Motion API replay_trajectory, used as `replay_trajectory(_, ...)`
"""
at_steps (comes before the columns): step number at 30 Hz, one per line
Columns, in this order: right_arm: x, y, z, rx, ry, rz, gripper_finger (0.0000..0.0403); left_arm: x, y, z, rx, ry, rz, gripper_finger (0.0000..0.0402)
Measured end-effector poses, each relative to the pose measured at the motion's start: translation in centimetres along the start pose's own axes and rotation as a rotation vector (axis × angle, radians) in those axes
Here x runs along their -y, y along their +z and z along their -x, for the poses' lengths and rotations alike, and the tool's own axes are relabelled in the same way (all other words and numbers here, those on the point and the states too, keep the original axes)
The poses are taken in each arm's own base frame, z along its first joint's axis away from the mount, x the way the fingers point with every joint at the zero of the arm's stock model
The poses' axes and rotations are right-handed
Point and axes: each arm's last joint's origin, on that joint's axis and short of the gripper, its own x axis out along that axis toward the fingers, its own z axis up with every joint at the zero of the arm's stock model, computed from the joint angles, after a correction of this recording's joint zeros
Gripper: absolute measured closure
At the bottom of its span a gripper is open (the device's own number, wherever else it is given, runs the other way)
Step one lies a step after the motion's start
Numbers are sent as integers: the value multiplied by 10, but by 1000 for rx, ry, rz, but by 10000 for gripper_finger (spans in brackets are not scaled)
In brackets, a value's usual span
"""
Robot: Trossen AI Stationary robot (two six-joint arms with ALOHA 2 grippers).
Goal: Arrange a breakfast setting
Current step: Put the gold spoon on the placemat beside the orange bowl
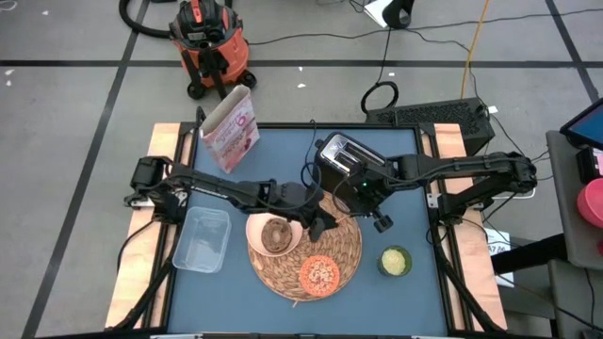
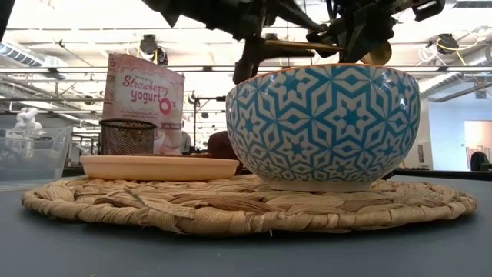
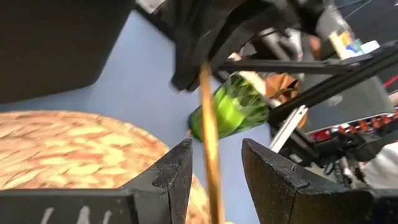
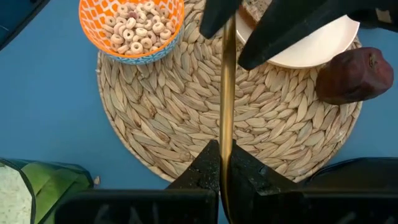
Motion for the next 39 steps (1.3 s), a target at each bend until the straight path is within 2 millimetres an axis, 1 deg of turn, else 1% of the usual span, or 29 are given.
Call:
replay_trajectory(7,1,2,0,17,-11,12,397,-4,-5,0,-47,42,7,256)
replay_trajectory(13,1,2,0,18,-11,12,397,-4,-5,0,-48,43,-5,258)
replay_trajectory(16,1,2,0,18,-12,12,397,-4,-5,0,-47,43,-15,275)
replay_trajectory(24,1,2,0,15,-17,11,397,-4,-5,0,-46,40,-17,355)
replay_trajectory(27,1,2,0,13,-18,10,397,-4,-5,0,-46,42,-13,373)
replay_trajectory(39,2,2,0,23,-20,14,396,-4,-5,0,-47,43,-5,374)
